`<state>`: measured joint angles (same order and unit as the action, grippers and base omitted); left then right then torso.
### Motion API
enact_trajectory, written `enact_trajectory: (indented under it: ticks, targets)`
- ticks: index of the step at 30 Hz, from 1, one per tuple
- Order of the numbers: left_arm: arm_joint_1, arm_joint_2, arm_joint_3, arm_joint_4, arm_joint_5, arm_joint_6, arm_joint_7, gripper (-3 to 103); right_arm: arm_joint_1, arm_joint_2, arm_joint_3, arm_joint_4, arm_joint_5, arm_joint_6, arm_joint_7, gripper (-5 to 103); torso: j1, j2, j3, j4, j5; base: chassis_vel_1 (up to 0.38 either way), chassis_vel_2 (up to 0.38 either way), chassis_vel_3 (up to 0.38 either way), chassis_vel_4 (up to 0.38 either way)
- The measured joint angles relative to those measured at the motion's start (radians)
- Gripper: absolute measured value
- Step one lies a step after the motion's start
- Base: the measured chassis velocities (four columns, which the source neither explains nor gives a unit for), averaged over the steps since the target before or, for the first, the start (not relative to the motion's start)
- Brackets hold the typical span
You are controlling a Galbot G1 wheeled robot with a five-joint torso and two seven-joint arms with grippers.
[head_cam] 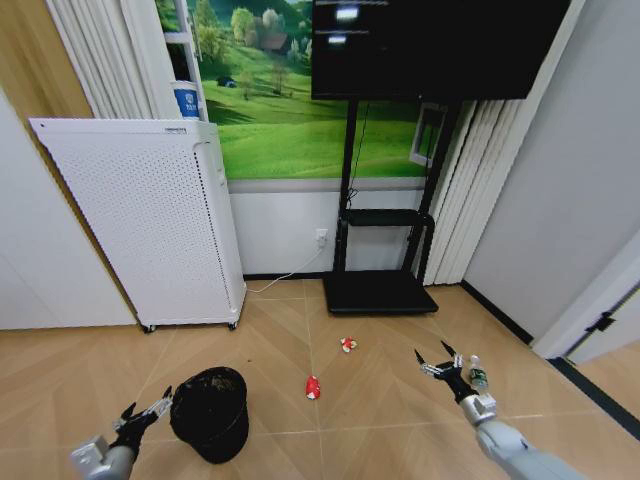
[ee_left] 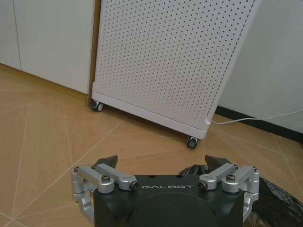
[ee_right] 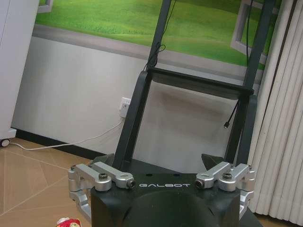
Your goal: Pick up the trash bin and place the garbage on the floor into it.
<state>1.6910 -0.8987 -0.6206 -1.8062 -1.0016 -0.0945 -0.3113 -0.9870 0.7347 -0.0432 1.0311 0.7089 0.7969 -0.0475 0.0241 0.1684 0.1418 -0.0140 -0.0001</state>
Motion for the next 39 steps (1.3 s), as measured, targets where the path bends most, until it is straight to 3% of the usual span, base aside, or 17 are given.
enact_trajectory:
  ticks: [12, 19, 33, 39]
  targets:
    - [-0.066, -0.016, 0.049, 0.078, -0.012, 0.006, 0.013, 100, -0.011, 0.001, 0.002, 0.014, -0.005, 0.001, 0.003, 100, 0.000, 0.001, 0.001, 0.0001, 0.0000, 0.000, 0.000, 0.000, 0.000]
    - [-0.136, -0.034, 0.107, 0.129, -0.076, 0.013, 0.020, 100, -0.022, 0.008, 0.003, 0.021, -0.018, 0.001, 0.010, 100, 0.000, 0.002, 0.001, -0.0001, 0.0000, 0.000, 0.000, 0.000, 0.000]
    - [-0.176, -0.050, 0.163, 0.172, -0.066, 0.016, 0.024, 103, -0.004, 0.013, -0.019, 0.007, -0.019, 0.001, 0.031, 100, 0.001, 0.002, 0.002, 0.0000, 0.0000, 0.000, 0.000, 0.000, 0.000]
    - [-0.204, -0.051, 0.190, 0.193, -0.071, 0.010, 0.023, 92, -0.005, 0.020, -0.025, 0.005, -0.017, 0.001, 0.038, 100, 0.001, 0.003, 0.002, 0.0000, 0.0005, 0.000, 0.000, 0.000, 0.000]
